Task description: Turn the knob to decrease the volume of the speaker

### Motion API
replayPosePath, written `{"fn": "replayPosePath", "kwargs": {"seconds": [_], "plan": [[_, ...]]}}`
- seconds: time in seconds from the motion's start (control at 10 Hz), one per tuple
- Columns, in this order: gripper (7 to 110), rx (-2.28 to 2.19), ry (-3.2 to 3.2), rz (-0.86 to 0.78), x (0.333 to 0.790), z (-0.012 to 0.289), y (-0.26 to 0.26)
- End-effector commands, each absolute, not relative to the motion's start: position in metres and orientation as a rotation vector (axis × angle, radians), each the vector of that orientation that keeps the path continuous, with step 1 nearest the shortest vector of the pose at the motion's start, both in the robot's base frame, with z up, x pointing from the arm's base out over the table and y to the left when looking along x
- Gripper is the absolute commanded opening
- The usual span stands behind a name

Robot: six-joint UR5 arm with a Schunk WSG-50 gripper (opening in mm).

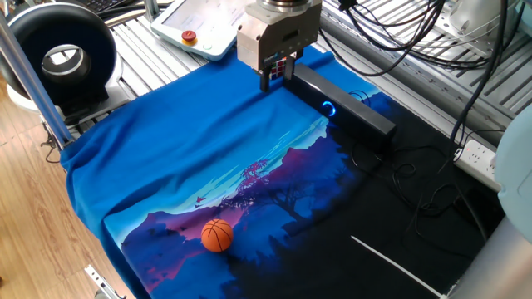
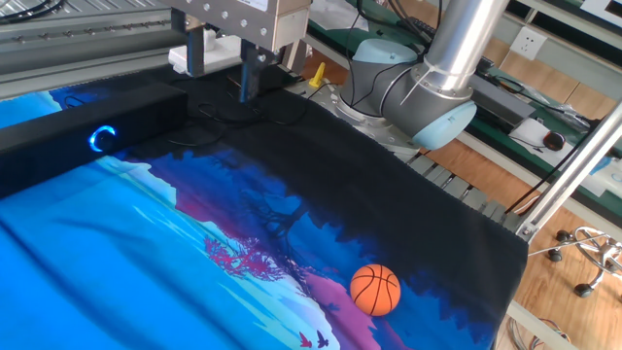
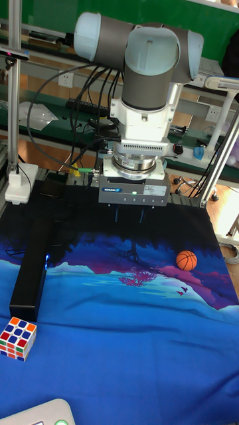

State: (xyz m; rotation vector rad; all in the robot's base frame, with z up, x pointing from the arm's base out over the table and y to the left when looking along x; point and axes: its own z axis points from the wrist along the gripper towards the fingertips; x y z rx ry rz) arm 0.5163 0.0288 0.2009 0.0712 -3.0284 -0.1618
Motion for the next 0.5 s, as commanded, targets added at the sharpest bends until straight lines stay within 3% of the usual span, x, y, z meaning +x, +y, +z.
{"fn": "replayPosePath", "kwargs": {"seconds": [0.0,0.4], "plan": [[7,0.077,-3.054,-0.147,0.5226,0.2015,0.0262],[7,0.114,-3.063,-0.090,0.5244,0.2006,0.0166]]}}
